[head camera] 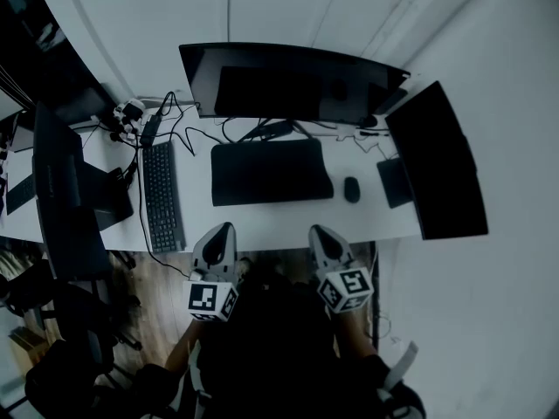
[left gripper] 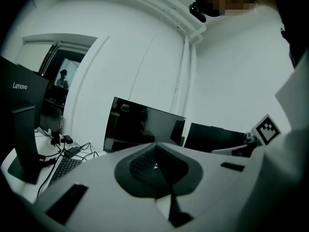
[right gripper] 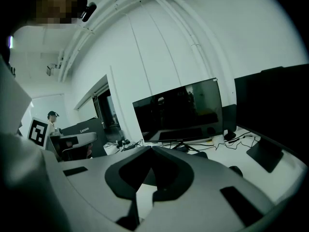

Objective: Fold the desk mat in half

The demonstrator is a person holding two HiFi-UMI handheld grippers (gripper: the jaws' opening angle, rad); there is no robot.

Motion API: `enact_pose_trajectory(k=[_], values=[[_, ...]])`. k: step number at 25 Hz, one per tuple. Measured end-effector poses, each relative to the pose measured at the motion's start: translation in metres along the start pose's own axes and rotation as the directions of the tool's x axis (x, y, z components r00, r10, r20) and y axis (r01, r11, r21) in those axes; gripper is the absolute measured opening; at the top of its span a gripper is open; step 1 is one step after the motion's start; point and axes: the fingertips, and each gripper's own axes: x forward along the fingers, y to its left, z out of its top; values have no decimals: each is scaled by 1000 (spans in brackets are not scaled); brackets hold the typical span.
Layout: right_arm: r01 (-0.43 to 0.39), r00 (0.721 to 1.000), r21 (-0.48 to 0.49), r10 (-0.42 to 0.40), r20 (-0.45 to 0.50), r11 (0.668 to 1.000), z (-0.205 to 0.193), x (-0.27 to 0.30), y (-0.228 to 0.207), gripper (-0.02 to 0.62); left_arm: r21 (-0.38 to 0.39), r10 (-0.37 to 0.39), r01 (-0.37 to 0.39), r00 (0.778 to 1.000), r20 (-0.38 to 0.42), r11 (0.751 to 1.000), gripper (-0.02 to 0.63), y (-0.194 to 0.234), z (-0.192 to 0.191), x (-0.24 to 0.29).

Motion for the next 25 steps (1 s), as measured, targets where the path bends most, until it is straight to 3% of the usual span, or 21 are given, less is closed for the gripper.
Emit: enact_pose_trajectory(k=[7,25], values=[[33,999,-31,-32,14,999,3,-22,-6,8,32,3,-2,1000,-10,999,6,-26,-3,2],[-17,999,-46,19,33,999,10,-31,-24,6,41,28,-27,1000,-14,999,6,-51,-7,15]])
